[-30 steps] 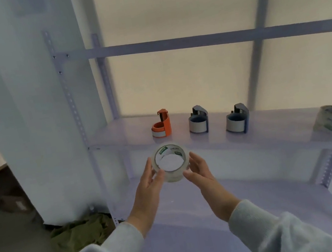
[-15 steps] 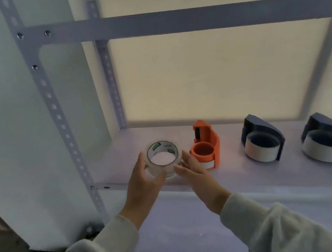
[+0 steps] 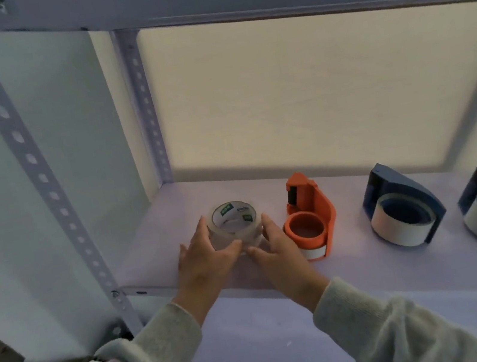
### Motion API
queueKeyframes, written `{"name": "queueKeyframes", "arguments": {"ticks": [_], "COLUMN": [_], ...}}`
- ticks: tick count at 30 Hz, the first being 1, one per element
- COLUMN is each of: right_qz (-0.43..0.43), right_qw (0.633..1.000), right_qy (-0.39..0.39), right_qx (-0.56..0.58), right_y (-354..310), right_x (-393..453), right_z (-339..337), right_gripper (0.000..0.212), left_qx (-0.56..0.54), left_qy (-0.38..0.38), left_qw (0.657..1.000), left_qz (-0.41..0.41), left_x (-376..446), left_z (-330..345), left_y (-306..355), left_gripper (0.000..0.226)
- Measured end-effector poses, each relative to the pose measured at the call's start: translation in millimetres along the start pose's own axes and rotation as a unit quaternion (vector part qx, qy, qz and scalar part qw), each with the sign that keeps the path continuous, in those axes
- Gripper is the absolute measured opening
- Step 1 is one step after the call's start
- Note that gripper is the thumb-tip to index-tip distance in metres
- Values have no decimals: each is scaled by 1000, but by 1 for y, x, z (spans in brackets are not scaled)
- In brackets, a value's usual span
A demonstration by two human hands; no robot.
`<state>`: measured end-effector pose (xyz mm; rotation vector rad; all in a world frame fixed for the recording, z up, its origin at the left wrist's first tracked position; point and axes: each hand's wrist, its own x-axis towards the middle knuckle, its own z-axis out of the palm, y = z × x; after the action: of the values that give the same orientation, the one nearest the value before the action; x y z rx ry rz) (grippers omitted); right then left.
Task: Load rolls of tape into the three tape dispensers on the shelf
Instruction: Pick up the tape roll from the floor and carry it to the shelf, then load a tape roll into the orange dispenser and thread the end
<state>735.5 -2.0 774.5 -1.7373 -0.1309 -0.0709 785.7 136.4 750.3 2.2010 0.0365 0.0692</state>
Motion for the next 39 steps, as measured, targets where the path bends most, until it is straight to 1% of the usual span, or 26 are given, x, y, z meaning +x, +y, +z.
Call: {"name": "queueKeyframes", "arguments": {"ticks": [2, 4, 5, 6, 8, 9, 10, 11, 13, 15, 16, 19, 22, 24, 27, 28, 30, 31, 33, 35, 37, 39], "right_qz": [-5, 18, 30, 30, 3, -6, -7, -6, 0, 10, 21, 63, 91, 91, 92, 89, 78, 73, 66, 60, 53, 45], "right_qw": [998, 997, 995, 990, 971, 965, 962, 962, 966, 973, 977, 981, 980, 980, 978, 978, 981, 984, 987, 986, 987, 987], "right_qy": [-11, -26, -15, 16, 78, 102, 121, 134, 156, 163, 160, 152, 155, 159, 175, 177, 154, 135, 111, 111, 119, 125], "right_qx": [-58, -77, -95, -134, -226, -243, -246, -237, -205, -161, -140, -102, -83, -81, -59, -62, -82, -90, -100, -104, -97, -90], "right_y": [-1, -1, 0, 1, 7, 9, 12, 14, 17, 17, 16, 17, 19, 20, 19, 19, 19, 19, 19, 20, 24, 25], "right_x": [-5, -15, -23, -30, -44, -48, -52, -55, -57, -58, -59, -57, -54, -52, -47, -46, -43, -42, -40, -39, -38, -38], "right_z": [-2, -7, -10, -14, -27, -33, -38, -43, -50, -57, -60, -68, -73, -78, -89, -93, -97, -97, -93, -88, -85, -84], "right_gripper": [62, 59, 50, 39, 15, 13, 15, 17, 20, 25, 27, 35, 43, 52, 77, 81, 81, 79, 72, 66, 71, 72], "left_qx": [4, -24, -37, -43, -70, -93, -113, -121, -112, -113, -121, -117, -96, -92, -91, -91, -88, -85, -83, -85, -87, -100], "left_qy": [0, 15, 37, 63, 110, 114, 101, 69, -9, -54, -69, -76, -70, -66, -75, -77, -80, -84, -98, -119, -138, -151], "left_qw": [1000, 1000, 999, 996, 987, 984, 983, 985, 990, 990, 989, 989, 991, 992, 992, 992, 992, 992, 992, 989, 986, 983], "left_qz": [-10, -9, 9, 36, 90, 102, 106, 103, 87, 61, 49, 42, 53, 53, 45, 44, 36, 27, 9, 11, 33, 43], "left_x": [-2, -7, -12, -20, -38, -45, -50, -54, -54, -51, -48, -41, -36, -34, -33, -33, -31, -31, -30, -31, -34, -35], "left_z": [-2, -6, -8, -10, -6, 0, 11, 23, 50, 69, 75, 85, 86, 85, 83, 82, 80, 78, 75, 73, 71, 69], "left_y": [7, 18, 24, 31, 48, 58, 67, 75, 85, 90, 91, 94, 99, 102, 103, 103, 102, 102, 102, 99, 97, 96], "left_gripper": [95, 95, 92, 86, 68, 58, 53, 53, 60, 65, 62, 46, 41, 41, 37, 35, 31, 32, 51, 69, 81, 95]}}
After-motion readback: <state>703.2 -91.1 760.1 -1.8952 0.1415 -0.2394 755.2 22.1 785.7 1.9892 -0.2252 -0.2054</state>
